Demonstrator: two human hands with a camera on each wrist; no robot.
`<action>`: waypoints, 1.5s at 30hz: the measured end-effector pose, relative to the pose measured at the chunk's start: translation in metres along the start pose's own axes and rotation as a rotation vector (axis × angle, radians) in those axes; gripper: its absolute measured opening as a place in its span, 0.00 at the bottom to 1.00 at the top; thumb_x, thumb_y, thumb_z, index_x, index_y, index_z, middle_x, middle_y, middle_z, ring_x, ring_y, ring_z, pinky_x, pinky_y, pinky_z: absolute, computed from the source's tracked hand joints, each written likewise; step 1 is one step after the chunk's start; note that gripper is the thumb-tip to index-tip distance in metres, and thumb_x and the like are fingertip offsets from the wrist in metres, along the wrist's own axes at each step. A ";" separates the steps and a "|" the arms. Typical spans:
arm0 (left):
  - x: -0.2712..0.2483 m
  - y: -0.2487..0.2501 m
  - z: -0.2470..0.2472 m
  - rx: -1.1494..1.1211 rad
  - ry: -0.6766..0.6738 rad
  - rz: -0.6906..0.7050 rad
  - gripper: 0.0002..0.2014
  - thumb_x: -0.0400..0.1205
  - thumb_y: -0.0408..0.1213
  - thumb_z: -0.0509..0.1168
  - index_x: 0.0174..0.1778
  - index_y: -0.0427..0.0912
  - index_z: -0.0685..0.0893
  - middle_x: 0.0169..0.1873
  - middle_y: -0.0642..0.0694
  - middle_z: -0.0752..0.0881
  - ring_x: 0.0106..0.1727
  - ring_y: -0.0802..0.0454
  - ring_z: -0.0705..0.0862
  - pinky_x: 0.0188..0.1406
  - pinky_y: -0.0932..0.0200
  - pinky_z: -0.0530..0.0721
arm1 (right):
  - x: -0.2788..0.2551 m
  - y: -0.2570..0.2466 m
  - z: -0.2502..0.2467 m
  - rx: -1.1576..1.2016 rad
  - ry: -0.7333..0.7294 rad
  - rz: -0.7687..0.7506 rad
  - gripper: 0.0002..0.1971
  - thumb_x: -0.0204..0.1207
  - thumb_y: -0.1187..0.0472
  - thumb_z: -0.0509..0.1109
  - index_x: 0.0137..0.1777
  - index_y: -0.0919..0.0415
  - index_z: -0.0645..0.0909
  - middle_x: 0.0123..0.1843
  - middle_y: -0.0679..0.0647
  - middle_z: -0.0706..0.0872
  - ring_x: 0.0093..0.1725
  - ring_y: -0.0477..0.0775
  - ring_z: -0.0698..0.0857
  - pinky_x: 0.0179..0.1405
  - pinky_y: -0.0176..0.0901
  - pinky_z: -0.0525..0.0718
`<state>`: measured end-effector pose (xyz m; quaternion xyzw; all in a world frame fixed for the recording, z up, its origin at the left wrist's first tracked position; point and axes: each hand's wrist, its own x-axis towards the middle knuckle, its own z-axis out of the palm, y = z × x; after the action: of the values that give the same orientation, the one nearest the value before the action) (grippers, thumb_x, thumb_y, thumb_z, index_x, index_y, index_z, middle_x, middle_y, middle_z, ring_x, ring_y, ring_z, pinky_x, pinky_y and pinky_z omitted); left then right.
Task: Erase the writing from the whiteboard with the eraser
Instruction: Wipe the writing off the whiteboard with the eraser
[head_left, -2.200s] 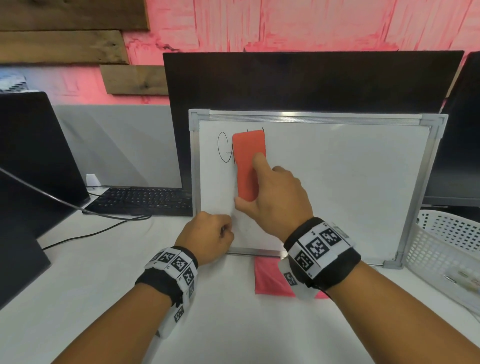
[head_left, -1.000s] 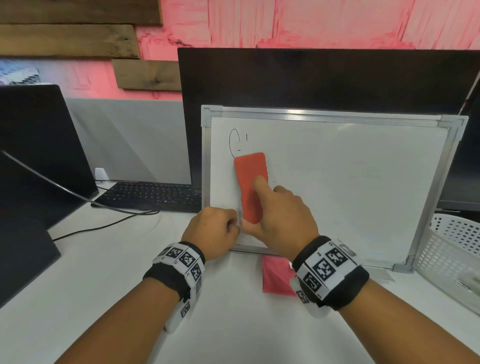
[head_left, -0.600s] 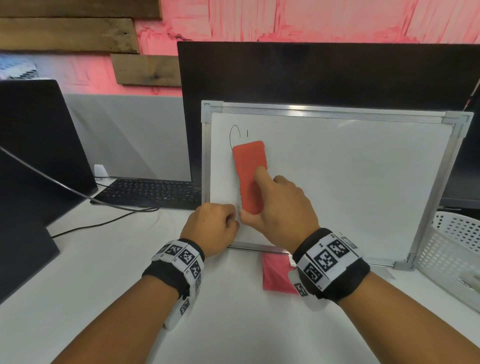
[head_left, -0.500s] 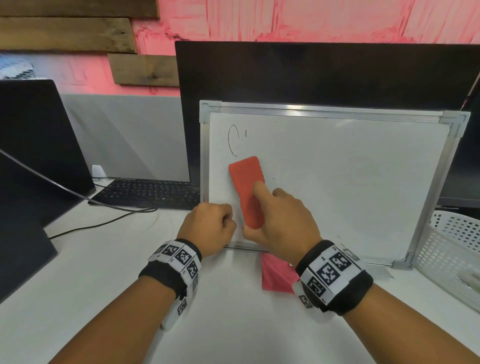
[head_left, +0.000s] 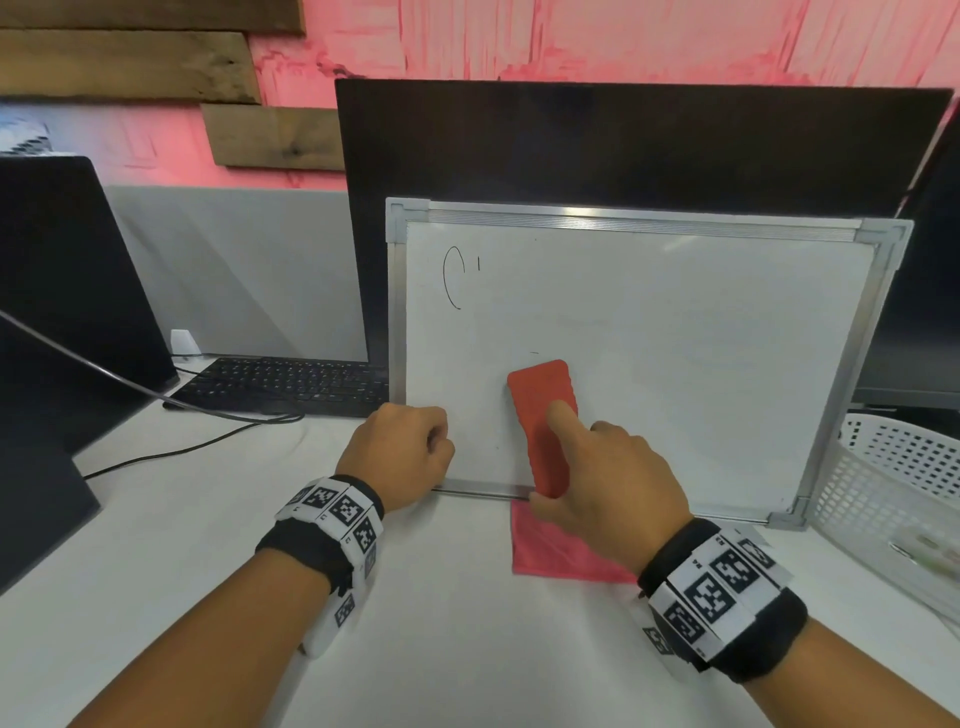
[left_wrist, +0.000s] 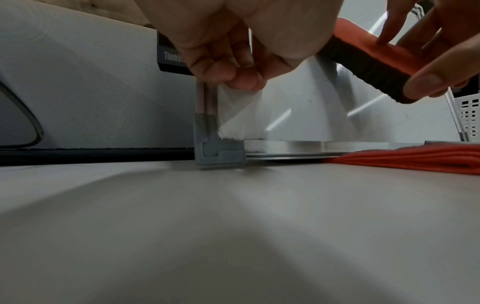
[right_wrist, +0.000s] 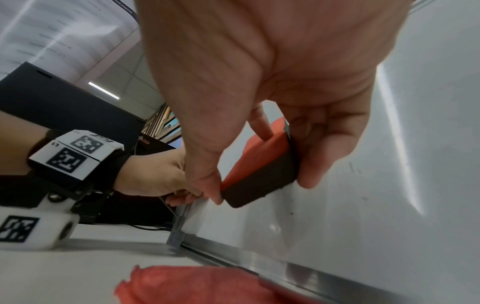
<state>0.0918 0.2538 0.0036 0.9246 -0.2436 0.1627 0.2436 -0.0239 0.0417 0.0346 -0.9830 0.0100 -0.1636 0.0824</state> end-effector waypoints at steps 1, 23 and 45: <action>0.000 0.000 0.000 0.004 0.000 -0.002 0.07 0.77 0.38 0.64 0.34 0.47 0.84 0.26 0.51 0.84 0.30 0.49 0.82 0.33 0.51 0.87 | 0.001 -0.001 0.001 0.014 -0.003 -0.008 0.24 0.69 0.42 0.72 0.51 0.46 0.59 0.35 0.51 0.74 0.31 0.58 0.76 0.25 0.46 0.70; -0.001 0.000 -0.002 -0.005 -0.008 0.004 0.07 0.77 0.40 0.63 0.33 0.46 0.83 0.25 0.48 0.82 0.29 0.46 0.82 0.30 0.50 0.86 | 0.058 -0.046 -0.028 0.015 0.126 -0.216 0.28 0.69 0.40 0.75 0.58 0.46 0.61 0.36 0.50 0.70 0.30 0.58 0.74 0.24 0.43 0.64; -0.001 0.002 -0.004 -0.004 -0.024 -0.017 0.07 0.75 0.41 0.61 0.35 0.45 0.83 0.27 0.47 0.83 0.31 0.44 0.82 0.33 0.51 0.87 | 0.095 -0.070 -0.035 0.060 0.193 -0.323 0.29 0.72 0.36 0.74 0.62 0.45 0.62 0.44 0.56 0.80 0.37 0.63 0.81 0.36 0.52 0.87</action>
<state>0.0894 0.2543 0.0072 0.9280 -0.2389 0.1491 0.2438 0.0542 0.1002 0.1094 -0.9487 -0.1449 -0.2685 0.0832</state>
